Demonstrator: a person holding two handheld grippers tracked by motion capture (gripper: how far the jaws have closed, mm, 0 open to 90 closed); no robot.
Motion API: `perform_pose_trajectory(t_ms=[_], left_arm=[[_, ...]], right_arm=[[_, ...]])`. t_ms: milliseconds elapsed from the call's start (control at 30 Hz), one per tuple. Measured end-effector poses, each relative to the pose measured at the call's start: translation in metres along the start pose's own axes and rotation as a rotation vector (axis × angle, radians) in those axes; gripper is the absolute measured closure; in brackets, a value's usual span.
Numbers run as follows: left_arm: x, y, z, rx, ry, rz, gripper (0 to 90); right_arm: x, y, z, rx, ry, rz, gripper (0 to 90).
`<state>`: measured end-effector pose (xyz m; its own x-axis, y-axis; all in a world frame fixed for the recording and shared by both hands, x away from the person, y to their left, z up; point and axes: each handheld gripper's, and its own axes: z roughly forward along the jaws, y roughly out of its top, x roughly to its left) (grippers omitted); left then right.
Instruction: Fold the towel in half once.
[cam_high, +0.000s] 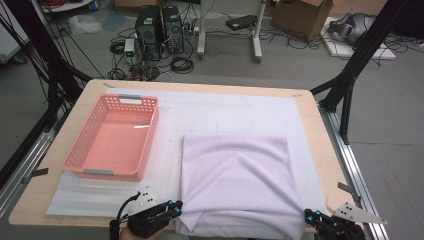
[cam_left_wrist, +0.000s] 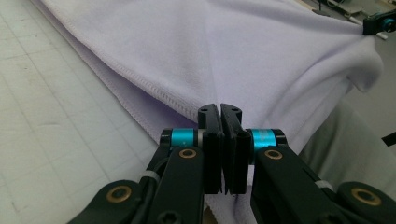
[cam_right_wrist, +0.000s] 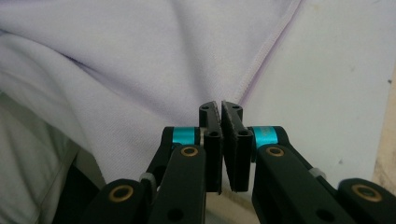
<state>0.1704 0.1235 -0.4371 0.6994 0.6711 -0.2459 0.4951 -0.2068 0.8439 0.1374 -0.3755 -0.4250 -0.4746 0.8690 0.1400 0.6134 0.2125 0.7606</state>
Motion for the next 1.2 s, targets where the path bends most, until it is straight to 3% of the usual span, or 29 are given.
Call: perform_pose_trajectory(t_ms=[100, 133, 200, 233, 467, 667, 800, 967, 1033, 1200], left_arm=[[0.003, -0.002, 0.003, -0.002, -0.002, -0.016, 85.8], [0.005, -0.001, 0.005, -0.017, 0.009, -0.018, 81.3], [0.009, 0.003, 0.007, -0.065, 0.04, -0.037, 60.2], [0.011, 0.005, 0.008, -0.083, 0.052, -0.03, 58.4], [0.027, 0.023, 0.025, -0.118, 0.094, -0.055, 55.3], [0.043, 0.038, 0.047, -0.109, 0.101, -0.05, 49.7], [0.055, 0.051, 0.062, -0.093, 0.098, -0.049, 53.0], [0.072, 0.066, 0.082, -0.072, 0.125, -0.051, 56.0], [0.078, 0.07, 0.088, -0.073, 0.124, -0.073, 57.7], [0.09, 0.083, 0.104, -0.052, 0.14, -0.059, 58.2]], right_arm=[[-0.001, -0.003, 0.002, 0.011, 0.001, -0.002, 85.8], [-0.001, -0.003, 0.003, 0.013, -0.004, 0.01, 83.5], [-0.003, 0.001, 0.004, -0.008, -0.019, 0.023, 73.6], [-0.004, 0.003, 0.004, -0.017, -0.022, 0.027, 73.5], [-0.013, 0.02, 0.016, -0.06, -0.044, 0.011, 70.7], [-0.018, 0.034, 0.028, -0.072, -0.047, -0.011, 70.5], [-0.024, 0.045, 0.039, -0.091, -0.046, -0.018, 72.8], [-0.035, 0.064, 0.061, -0.091, -0.04, -0.018, 73.8], [-0.038, 0.072, 0.07, -0.08, -0.039, -0.027, 73.8], [-0.048, 0.098, 0.098, -0.064, -0.029, -0.062, 73.3]])
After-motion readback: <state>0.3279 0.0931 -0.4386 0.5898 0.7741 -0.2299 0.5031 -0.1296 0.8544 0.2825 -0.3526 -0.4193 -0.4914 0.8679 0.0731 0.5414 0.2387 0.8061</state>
